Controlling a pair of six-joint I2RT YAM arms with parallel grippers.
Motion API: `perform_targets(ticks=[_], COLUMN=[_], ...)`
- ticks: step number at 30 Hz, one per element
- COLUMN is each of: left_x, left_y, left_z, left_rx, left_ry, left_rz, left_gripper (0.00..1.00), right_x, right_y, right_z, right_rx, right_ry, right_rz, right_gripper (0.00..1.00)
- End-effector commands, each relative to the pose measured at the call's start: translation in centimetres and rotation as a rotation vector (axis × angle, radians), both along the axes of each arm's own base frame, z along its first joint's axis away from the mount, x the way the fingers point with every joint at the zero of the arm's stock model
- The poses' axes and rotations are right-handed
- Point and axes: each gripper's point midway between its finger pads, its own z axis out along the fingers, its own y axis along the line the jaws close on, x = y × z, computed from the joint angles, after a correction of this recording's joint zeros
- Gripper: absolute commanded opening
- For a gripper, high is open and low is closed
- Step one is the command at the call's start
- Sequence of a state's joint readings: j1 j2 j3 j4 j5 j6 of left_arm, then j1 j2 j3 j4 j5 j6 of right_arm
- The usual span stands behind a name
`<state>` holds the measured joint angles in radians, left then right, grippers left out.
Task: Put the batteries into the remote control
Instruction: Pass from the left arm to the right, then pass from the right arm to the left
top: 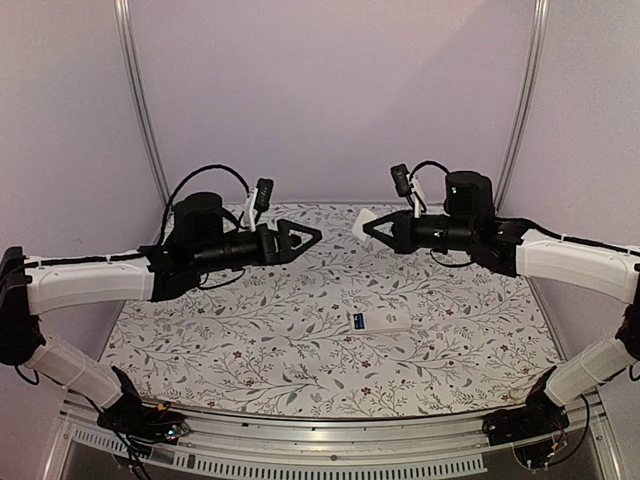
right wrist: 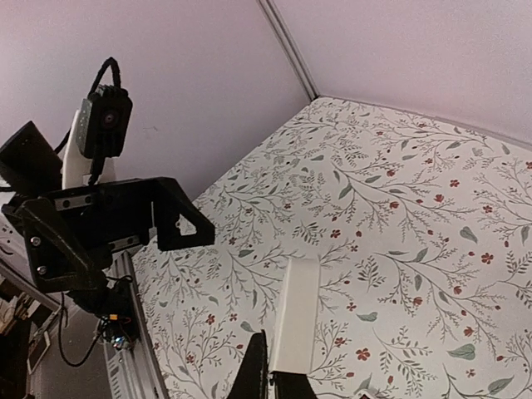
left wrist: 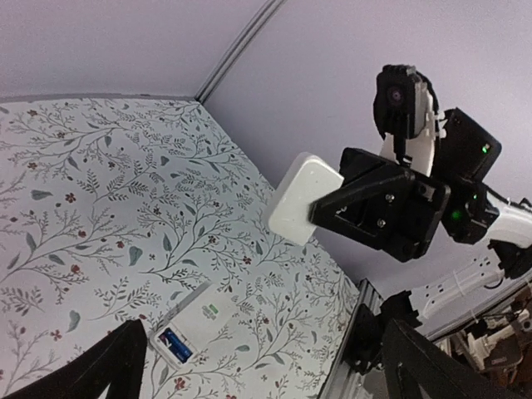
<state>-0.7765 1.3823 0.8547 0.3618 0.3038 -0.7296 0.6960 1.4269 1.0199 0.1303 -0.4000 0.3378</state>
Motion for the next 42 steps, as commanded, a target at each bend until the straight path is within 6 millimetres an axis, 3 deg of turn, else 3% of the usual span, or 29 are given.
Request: perform_targets(ticks=[1,6,9,15,29,42], left_x=[-3.0,-6.1,-7.3,-9.2,-10.0,-11.2], left_y=[0.0,-1.2,-1.5,-3.0,-7.0,-7.7], left_z=[-2.2,-2.6,-4.1,-5.1,-5.7,-6.6], left_rx=[0.274,0.558,0.724,0.838,0.86,0.833], left_ry=[-0.262,-0.639,-0.77,-0.966,-1.123,-1.097], left_rz=[-0.199,-0.269,-0.349,-0.499,-0.605,-0.7], left_gripper=[0.99,1.0,1.0,0.99,0.94,0.72], right_x=[-6.4,-8.8,-9.8,-10.8,-12.4,-12.9], right_y=[0.2,0.2,0.4,0.6,1.9,2.3], right_z=[-1.1,-2.3,-2.9,-4.4,-6.0,-6.4], right_rx=[0.016,-0.009,-0.001,0.004,-0.014,-0.021], right_ry=[0.215,0.352,0.429,0.546,0.626,0.639], right_rz=[0.308,0.416,0.475,0.532,0.599,0.622], right_gripper=[0.0,0.0,0.0,0.0,0.0,0.0])
